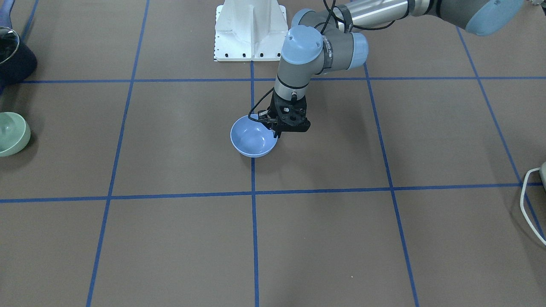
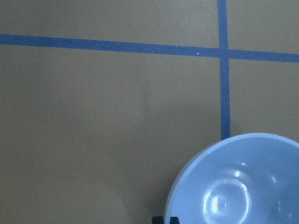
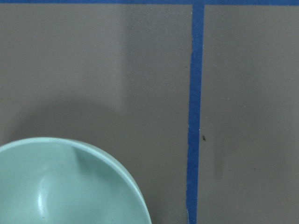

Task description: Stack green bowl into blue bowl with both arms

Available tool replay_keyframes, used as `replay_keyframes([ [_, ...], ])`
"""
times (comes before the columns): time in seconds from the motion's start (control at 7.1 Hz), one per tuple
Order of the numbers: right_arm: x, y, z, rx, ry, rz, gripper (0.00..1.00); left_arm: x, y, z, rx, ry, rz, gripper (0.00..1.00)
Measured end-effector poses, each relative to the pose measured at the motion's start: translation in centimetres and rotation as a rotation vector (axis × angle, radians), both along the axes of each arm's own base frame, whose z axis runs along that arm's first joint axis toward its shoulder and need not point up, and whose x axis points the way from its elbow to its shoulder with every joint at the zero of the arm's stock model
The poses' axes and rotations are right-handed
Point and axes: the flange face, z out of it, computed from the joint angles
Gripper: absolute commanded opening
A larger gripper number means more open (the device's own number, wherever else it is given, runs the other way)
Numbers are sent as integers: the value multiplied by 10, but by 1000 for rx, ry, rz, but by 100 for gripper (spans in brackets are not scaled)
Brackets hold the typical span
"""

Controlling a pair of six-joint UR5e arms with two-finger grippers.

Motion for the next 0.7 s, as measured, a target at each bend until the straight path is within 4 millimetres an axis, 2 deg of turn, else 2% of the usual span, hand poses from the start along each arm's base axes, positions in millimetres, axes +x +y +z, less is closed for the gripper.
replay_keyframes([
  [0.14, 0, 0, 0, 0, -1, 0, 93, 0, 0, 1, 0, 0, 1, 60],
  [0.28, 0, -1, -1, 1, -1, 0, 93, 0, 0, 2, 0, -1, 2, 64],
  [0.42, 0, -1, -1, 1, -1, 0, 90, 0, 0, 2, 1, -1, 2, 91],
  [0.56, 0, -1, -1, 2, -1, 0, 85, 0, 1, 2, 1, 0, 2, 97],
  [0.7, -1, -1, -1, 1, -1, 1, 68, -3, 1, 0, 5, 5, 1, 97],
])
